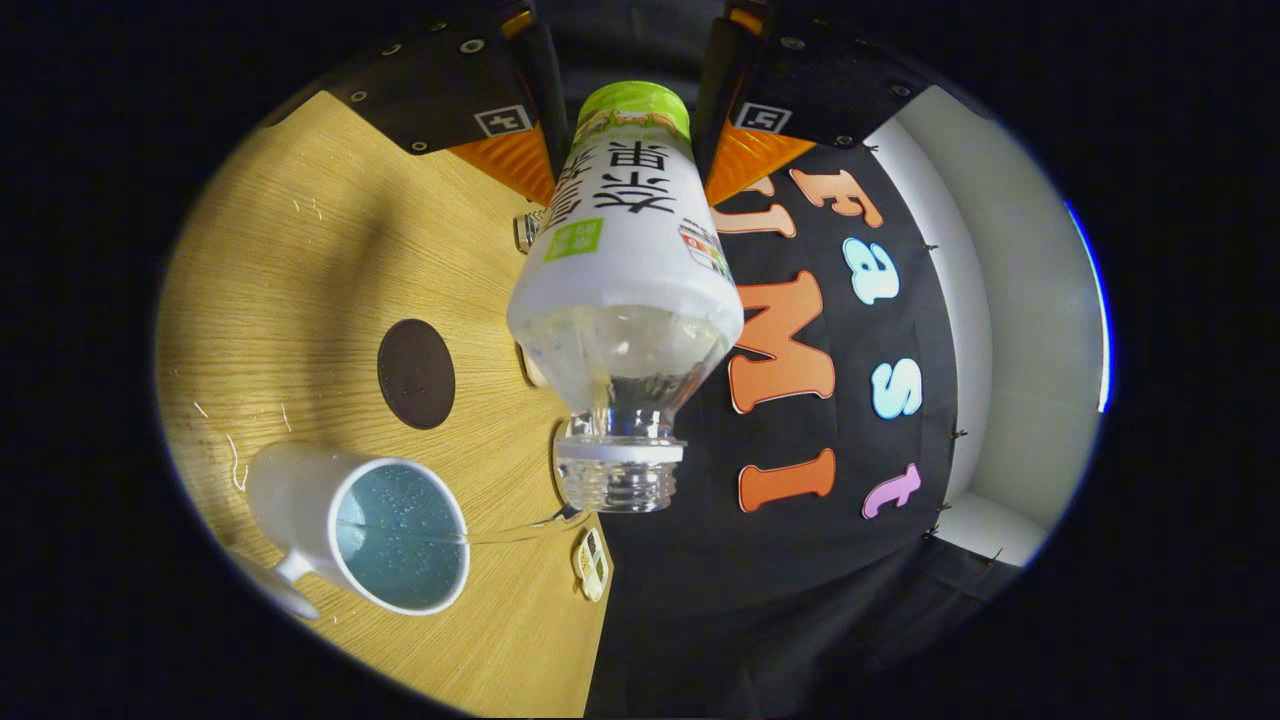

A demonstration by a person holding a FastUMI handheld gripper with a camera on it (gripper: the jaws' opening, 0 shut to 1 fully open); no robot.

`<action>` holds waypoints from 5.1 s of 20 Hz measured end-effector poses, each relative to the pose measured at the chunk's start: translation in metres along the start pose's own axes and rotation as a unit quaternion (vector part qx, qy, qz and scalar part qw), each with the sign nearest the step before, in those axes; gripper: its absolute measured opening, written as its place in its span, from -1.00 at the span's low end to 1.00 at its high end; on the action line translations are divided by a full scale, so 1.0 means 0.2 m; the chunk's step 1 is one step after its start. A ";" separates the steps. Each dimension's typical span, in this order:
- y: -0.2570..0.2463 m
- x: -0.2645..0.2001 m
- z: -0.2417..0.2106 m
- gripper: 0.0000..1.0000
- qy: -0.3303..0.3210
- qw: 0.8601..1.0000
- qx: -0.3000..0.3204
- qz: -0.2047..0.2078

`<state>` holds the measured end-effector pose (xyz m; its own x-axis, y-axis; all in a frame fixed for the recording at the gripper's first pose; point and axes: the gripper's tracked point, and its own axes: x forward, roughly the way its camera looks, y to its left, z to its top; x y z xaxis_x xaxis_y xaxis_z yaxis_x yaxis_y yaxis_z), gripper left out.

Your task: Take the bottle from table, then pour the juice into the cup, finally place the bottle on the coaster

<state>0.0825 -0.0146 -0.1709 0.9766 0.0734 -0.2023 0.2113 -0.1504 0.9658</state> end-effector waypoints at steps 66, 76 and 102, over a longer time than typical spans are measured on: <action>0.25 -0.01 0.15 0.18 -0.037 0.985 0.165 0.023; 0.28 -0.01 0.21 0.18 -0.049 0.980 0.190 0.027; 0.19 -0.05 0.17 0.17 -0.045 0.989 0.143 -0.015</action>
<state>0.0831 -0.0551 -0.1380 0.9665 -0.0041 -0.2566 0.2309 -0.4225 0.8765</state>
